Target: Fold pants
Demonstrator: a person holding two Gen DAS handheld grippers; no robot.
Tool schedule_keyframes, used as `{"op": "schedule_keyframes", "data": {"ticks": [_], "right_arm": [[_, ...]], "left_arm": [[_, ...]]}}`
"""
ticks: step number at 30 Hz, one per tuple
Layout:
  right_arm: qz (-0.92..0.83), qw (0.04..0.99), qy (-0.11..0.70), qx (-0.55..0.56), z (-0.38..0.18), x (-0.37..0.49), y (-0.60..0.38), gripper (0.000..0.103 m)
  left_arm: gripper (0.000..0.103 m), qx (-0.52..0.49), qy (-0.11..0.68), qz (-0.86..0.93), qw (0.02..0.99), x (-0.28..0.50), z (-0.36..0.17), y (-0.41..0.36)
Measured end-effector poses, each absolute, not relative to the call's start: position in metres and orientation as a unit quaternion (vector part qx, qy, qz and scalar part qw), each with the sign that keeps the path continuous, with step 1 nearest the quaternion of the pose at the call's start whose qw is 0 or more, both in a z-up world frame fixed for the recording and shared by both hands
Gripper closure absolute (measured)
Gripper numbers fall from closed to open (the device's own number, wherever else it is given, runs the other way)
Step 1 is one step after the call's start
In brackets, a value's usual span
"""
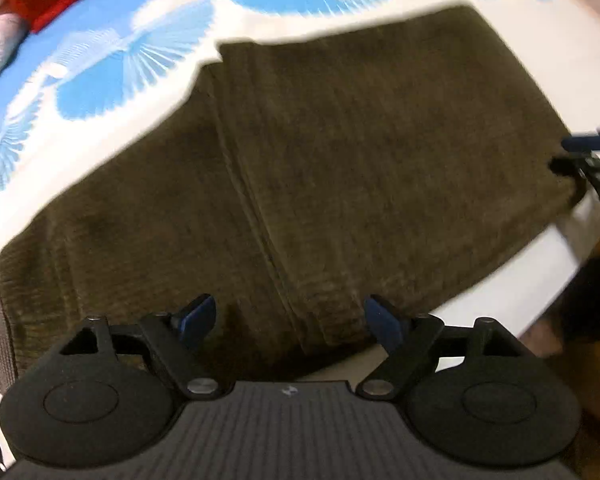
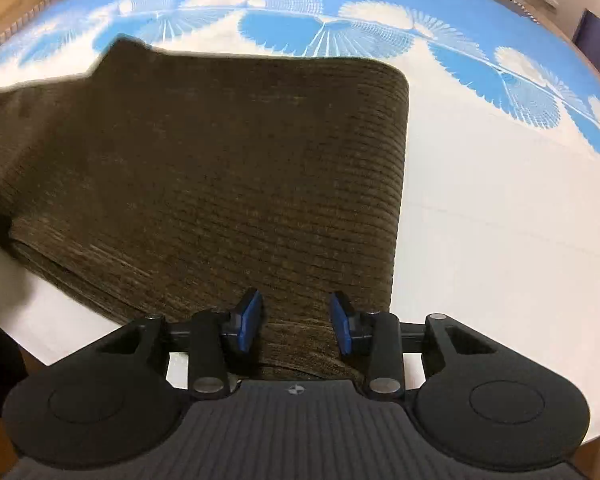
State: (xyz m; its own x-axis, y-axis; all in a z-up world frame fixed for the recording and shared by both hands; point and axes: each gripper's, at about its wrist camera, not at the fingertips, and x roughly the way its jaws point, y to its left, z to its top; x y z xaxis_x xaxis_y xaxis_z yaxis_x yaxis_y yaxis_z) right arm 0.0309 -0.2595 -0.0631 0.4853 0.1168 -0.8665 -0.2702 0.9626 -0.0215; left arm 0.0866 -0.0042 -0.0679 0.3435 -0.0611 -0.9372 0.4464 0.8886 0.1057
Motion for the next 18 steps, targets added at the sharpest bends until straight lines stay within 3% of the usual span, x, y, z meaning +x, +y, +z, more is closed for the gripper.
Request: {"op": "schedule_keyframes", "data": {"ticks": [6,12,16,18], "right_arm": [[0.119,0.853,0.495,-0.117,-0.069,0.027,-0.257,0.058],[0.128,0.892,0.424,-0.087,-0.019,0.028,-0.258,0.056],[0.144,0.921,0.357,-0.067,0.030,0.033,-0.262,0.026],[0.149,0.929,0.333,-0.059,0.040,0.034,-0.265,0.019]], "left_arm": [[0.016,0.073,0.513,-0.089,0.851,0.096,-0.045,0.034],[0.015,-0.008,0.486,-0.055,0.872,0.093,-0.029,0.085],[0.015,-0.027,0.469,-0.056,0.881,0.084,-0.025,0.112],[0.015,-0.035,0.447,-0.063,0.892,0.075,-0.021,0.122]]}}
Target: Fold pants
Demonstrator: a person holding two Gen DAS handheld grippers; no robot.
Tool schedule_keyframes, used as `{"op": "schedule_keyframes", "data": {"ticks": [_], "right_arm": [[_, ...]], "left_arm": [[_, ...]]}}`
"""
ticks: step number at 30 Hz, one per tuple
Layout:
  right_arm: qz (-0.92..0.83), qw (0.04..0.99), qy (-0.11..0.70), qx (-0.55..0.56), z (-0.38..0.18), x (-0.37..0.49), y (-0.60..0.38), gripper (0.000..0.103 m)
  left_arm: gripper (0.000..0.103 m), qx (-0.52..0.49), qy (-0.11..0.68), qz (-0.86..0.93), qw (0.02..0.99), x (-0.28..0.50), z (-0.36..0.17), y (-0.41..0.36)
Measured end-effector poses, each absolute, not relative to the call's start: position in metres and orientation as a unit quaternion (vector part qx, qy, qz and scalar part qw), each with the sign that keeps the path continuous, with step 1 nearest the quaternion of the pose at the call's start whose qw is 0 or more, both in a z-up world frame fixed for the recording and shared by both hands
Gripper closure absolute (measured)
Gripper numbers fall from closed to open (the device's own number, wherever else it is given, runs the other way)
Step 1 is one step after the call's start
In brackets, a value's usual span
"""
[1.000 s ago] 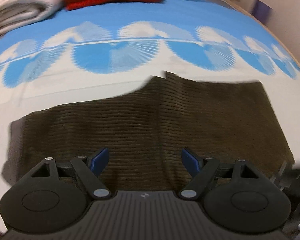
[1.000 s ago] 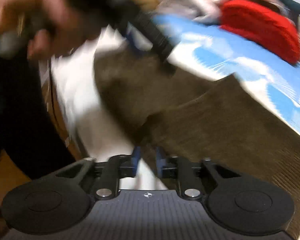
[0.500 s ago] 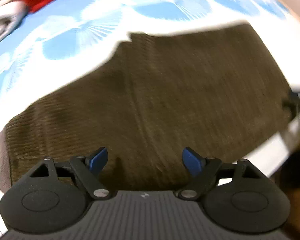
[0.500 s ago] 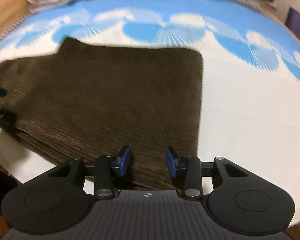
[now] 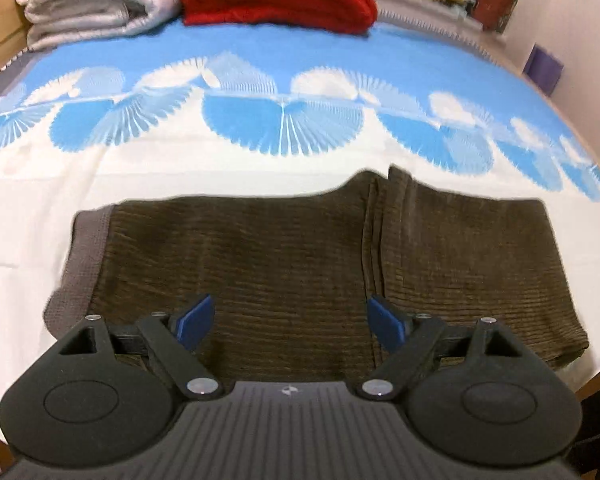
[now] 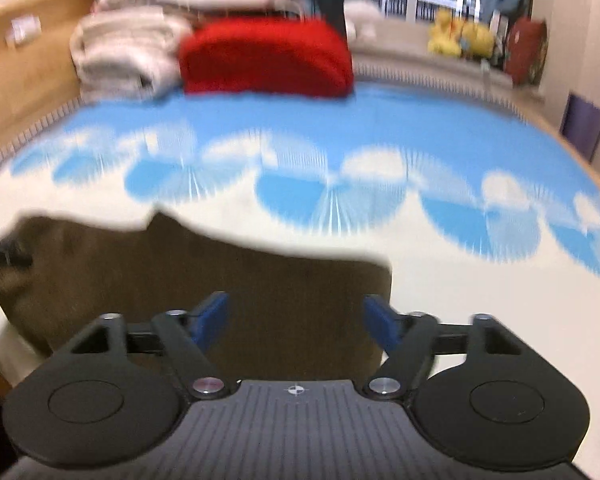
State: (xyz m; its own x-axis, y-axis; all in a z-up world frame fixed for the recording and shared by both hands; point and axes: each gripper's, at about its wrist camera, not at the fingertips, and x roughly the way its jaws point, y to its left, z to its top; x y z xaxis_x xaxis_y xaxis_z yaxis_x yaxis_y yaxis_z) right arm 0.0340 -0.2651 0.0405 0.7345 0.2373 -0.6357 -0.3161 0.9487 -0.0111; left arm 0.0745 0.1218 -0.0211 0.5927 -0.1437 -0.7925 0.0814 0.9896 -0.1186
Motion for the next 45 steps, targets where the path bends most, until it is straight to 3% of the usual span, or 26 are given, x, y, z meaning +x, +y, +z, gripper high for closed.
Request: {"op": "schedule_keyframes", "data": {"ticks": [4,8,18,27,30,34,40,42,45], "right_arm": [[0.122,0.944,0.307,-0.028,0.025,0.042,-0.271,0.007],[0.098,0.950,0.297,0.009,0.025,0.040,-0.261,0.007],[0.117,0.942,0.314,-0.032,0.013,0.049,-0.226,0.006],[0.120,0.939,0.321,-0.032,0.009,0.056,-0.221,0.006],[0.117,0.937,0.327,-0.030,0.007,0.057,-0.224,0.006],[0.111,0.936,0.332,-0.031,0.005,0.057,-0.230,0.006],[0.103,0.935,0.337,-0.032,0.004,0.056,-0.240,0.006],[0.101,0.935,0.338,-0.032,0.004,0.056,-0.242,0.006],[0.099,0.935,0.339,-0.034,0.003,0.055,-0.244,0.006]], "left_arm": [[0.015,-0.065,0.414,-0.055,0.906,0.060,-0.024,0.150],[0.012,-0.125,0.429,-0.015,0.894,0.058,-0.038,0.187],[0.012,-0.239,0.485,0.088,0.837,0.067,-0.071,0.263],[0.011,-0.304,0.518,0.104,0.792,0.088,-0.107,0.284],[0.004,-0.320,0.512,0.111,0.789,0.096,-0.112,0.286],[0.003,-0.298,0.513,0.125,0.795,0.107,-0.113,0.275],[0.036,-0.273,0.505,0.163,0.803,0.108,-0.103,0.269],[0.057,-0.259,0.497,0.169,0.810,0.106,-0.091,0.265],[0.071,-0.214,0.471,0.164,0.840,0.107,-0.060,0.246]]}}
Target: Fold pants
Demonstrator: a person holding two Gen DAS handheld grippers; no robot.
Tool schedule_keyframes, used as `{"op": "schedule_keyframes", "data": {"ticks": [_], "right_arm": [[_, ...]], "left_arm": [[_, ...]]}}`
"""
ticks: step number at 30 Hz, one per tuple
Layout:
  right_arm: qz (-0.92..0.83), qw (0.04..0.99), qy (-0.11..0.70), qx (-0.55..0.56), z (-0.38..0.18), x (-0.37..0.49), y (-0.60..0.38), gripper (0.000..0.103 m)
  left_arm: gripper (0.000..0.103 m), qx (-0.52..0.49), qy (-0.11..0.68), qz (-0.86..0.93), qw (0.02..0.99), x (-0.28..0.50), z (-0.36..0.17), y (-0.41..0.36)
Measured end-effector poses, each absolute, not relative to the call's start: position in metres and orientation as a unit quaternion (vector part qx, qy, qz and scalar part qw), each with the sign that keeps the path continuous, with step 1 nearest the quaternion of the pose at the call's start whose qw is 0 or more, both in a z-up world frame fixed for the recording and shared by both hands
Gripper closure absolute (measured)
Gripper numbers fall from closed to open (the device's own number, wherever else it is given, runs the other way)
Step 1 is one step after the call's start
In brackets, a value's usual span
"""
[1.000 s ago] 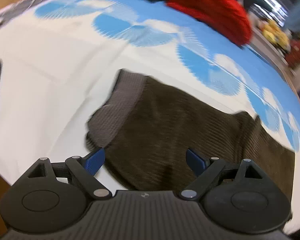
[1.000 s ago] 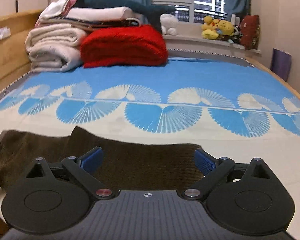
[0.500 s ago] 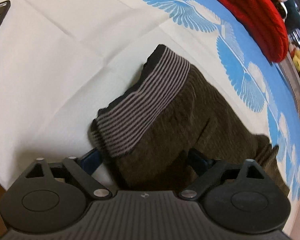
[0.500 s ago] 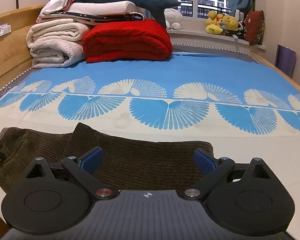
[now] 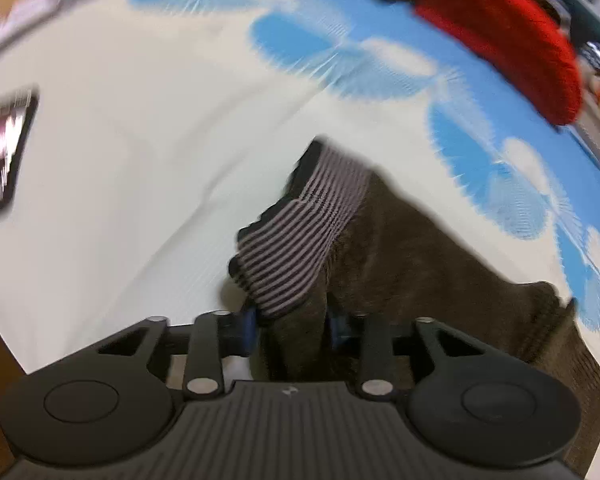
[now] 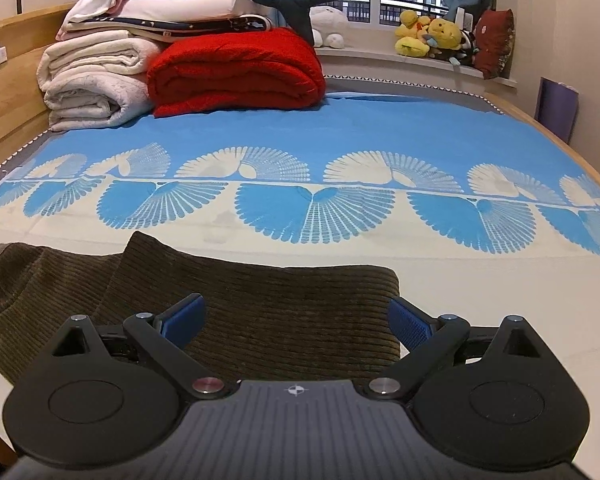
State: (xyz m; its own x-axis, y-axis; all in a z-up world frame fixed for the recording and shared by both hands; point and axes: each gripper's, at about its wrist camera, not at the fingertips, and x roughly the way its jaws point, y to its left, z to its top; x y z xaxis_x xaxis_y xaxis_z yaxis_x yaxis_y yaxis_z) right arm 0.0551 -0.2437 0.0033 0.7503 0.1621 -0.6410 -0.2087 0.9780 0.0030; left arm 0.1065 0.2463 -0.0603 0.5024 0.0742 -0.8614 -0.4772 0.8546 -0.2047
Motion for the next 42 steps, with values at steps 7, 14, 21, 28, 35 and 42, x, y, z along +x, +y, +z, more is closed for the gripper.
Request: {"op": "schedule_keyframes", "data": {"ticks": [7,14,21,28,35,42], "right_arm": [[0.098,0.932,0.348,-0.032,0.003,0.053,-0.248,0.006],[0.073,0.921,0.382,0.019,-0.002,0.054,-0.281,0.009],[0.046,0.882,0.436,0.172,-0.018,0.057,-0.344,0.012],[0.050,0.851,0.462,0.245,-0.035,0.063,-0.361,0.012],[0.094,0.819,0.510,0.243,-0.053,0.081,-0.321,0.005],[0.085,0.790,0.568,0.213,-0.080,0.095,-0.273,0.003]], "left_arm": [[0.074,-0.121,0.381,0.076,0.913,0.106,0.024,0.153],[0.076,-0.080,0.318,-0.185,0.926,0.085,0.065,0.008],[0.041,-0.076,0.351,-0.366,0.859,0.084,0.045,-0.079],[0.041,-0.114,0.439,-0.194,0.870,0.131,0.011,-0.029],[0.041,0.000,0.529,-0.128,0.839,0.127,-0.039,-0.018],[0.041,0.005,0.523,-0.117,0.844,0.116,-0.033,0.009]]}}
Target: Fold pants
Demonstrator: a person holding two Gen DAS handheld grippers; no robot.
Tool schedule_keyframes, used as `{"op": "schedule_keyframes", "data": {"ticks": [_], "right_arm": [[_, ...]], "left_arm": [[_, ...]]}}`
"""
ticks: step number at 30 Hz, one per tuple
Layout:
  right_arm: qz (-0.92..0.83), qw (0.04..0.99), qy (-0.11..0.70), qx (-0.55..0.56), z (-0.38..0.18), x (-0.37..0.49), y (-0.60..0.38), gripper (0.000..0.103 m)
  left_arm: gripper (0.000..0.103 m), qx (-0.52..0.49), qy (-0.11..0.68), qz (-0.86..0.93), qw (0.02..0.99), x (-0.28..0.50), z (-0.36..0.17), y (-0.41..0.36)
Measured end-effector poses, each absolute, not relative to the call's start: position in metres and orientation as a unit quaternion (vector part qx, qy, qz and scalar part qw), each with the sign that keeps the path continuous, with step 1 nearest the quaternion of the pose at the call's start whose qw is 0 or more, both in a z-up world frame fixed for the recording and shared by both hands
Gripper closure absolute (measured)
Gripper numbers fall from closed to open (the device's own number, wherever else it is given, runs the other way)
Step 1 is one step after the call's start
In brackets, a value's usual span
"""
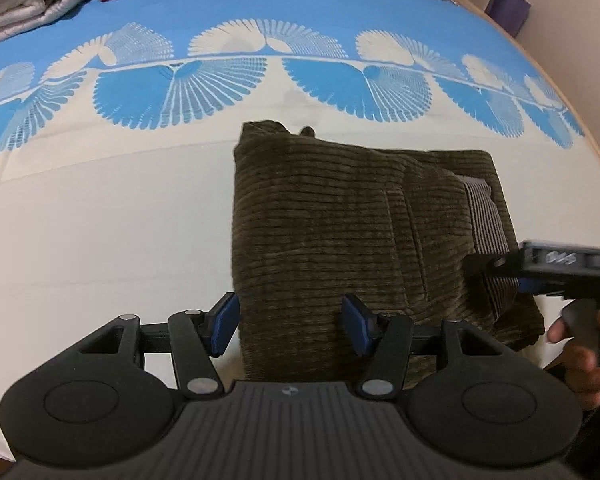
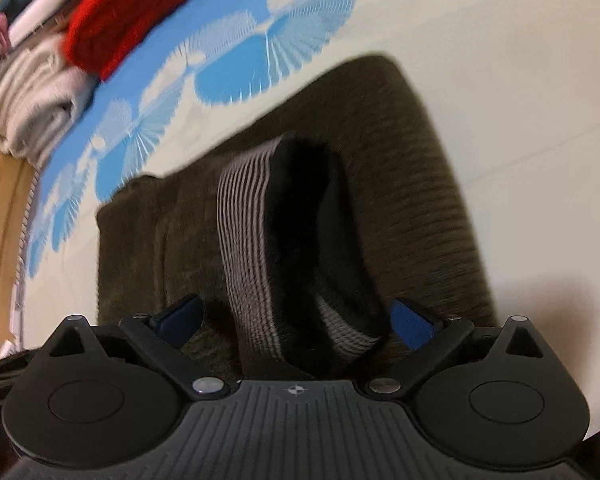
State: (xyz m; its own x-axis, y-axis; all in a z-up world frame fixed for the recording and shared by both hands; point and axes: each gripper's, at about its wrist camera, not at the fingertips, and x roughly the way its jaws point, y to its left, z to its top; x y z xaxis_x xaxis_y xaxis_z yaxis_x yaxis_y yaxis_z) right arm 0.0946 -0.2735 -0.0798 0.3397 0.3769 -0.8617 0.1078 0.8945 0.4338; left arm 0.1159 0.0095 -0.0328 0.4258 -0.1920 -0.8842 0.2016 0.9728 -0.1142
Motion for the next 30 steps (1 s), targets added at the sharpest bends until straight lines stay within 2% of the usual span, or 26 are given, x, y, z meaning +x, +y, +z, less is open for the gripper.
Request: {"op": "schedule_keyframes", "data": {"ticks": [3,5,6,8,9,10,13,14,17,21,25,26,28,29,30], "right_arm": [[0.070,0.804,0.566,0.169,-0.079,0.095,-0.257,0.005],[0.063,0.818,0.553,0.143,-0.074,0.094,-0.251,0.021],[0.064,0.825,0.545,0.136,-0.070,0.092,-0.251,0.025],[0.074,0.838,0.525,0.126,-0.061,0.088,-0.253,0.052],[0.083,0.845,0.513,0.125,-0.055,0.085,-0.255,0.058],[0.095,0.851,0.499,0.133,-0.048,0.082,-0.258,0.072],[0.136,0.881,0.426,0.156,-0.016,0.067,-0.272,0.084],[0.152,0.894,0.390,0.157,0.000,0.058,-0.279,0.095],[0.171,0.912,0.340,0.151,0.025,0.037,-0.304,0.095],[0.048,0.874,0.458,0.156,-0.021,0.049,-0.347,0.094],[0.081,0.864,0.469,0.163,-0.026,0.056,-0.353,0.090],[0.085,0.865,0.471,0.149,-0.026,0.055,-0.349,0.086],[0.076,0.873,0.465,0.126,-0.023,0.053,-0.342,0.075],[0.066,0.881,0.453,0.117,-0.018,0.052,-0.340,0.074],[0.060,0.891,0.437,0.112,-0.013,0.049,-0.341,0.073]], "left_arm": [[0.041,0.007,0.520,-0.109,0.847,0.106,-0.024,0.020],[0.041,0.007,0.517,-0.105,0.850,0.104,-0.021,0.023],[0.041,0.007,0.516,-0.101,0.851,0.105,-0.021,0.024],[0.041,0.003,0.514,-0.093,0.853,0.105,-0.019,0.028],[0.041,0.001,0.512,-0.090,0.854,0.105,-0.018,0.030],[0.041,-0.002,0.509,-0.085,0.857,0.106,-0.017,0.031],[0.041,-0.002,0.491,-0.073,0.868,0.107,-0.010,0.035],[0.041,-0.005,0.483,-0.070,0.873,0.107,-0.006,0.037],[0.041,-0.020,0.475,-0.072,0.877,0.109,-0.003,0.040],[0.041,-0.016,0.476,-0.086,0.875,0.113,-0.003,0.033],[0.041,-0.004,0.482,-0.137,0.866,0.111,-0.008,0.011],[0.043,0.007,0.481,-0.158,0.862,0.109,-0.009,0.003],[0.056,0.046,0.496,-0.203,0.843,0.101,-0.020,-0.013],[0.063,0.076,0.520,-0.213,0.824,0.100,-0.034,-0.019],[0.062,0.111,0.551,-0.208,0.801,0.099,-0.056,-0.024]]}}
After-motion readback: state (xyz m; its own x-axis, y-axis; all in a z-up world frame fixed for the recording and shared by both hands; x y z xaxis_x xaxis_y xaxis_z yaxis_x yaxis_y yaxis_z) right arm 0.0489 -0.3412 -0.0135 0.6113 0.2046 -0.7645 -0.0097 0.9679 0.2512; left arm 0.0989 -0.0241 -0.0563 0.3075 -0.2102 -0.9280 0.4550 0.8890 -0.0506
